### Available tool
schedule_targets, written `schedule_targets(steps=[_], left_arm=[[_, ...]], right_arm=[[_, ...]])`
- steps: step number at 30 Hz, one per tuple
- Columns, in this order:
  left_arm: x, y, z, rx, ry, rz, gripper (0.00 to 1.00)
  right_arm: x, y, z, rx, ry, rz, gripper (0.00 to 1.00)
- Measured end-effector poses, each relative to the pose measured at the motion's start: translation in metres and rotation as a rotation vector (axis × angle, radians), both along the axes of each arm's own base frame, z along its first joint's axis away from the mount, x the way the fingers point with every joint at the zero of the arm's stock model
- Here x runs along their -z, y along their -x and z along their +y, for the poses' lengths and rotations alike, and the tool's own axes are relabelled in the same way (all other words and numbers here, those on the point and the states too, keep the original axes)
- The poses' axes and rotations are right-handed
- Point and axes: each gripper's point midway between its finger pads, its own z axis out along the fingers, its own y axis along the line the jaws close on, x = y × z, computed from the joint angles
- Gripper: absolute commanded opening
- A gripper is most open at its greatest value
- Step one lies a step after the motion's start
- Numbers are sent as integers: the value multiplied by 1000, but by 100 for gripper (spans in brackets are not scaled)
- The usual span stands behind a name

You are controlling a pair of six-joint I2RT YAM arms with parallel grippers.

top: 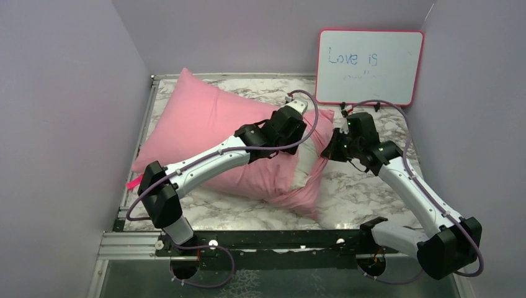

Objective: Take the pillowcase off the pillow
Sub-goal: Remove the pillow from the pillowcase.

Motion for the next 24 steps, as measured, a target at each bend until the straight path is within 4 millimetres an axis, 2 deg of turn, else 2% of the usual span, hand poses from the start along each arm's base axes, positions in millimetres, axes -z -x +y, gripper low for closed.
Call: schedule_targets(steps=[3, 5, 6, 10, 13, 16, 17, 19, 21, 24], left_arm=[[9, -8, 18, -109, -63, -12, 28], [8, -14, 30, -171, -72, -24, 3], [7, -17, 36, -200, -70, -28, 0], [6, -29, 75, -303, -47, -25, 0], [6, -32, 101, -341, -13, -13, 0], [0, -25, 108, -313, 31, -16, 0], [-1, -21, 108, -283, 42, -16, 0], [-3, -16, 105, -228, 67, -18, 0], [-4, -12, 101, -175, 88, -15, 0], [-7, -9, 94, -101, 109, -17, 0]], right_arm=[[-6, -2, -7, 30, 23, -21, 1], [-9, -4, -14, 62, 53, -32, 1], [-9, -5, -18, 83, 68, -35, 0], [-9, -5, -30, 150, 106, -33, 1], [-14, -1, -30, 160, 87, -47, 1], [-17, 8, -22, 113, 40, -58, 1], [-17, 11, -18, 88, 26, -54, 4], [-18, 14, -10, 36, 1, -49, 16], [-21, 15, -1, -19, -22, -42, 33], [-35, 6, 12, -92, -49, -54, 56]])
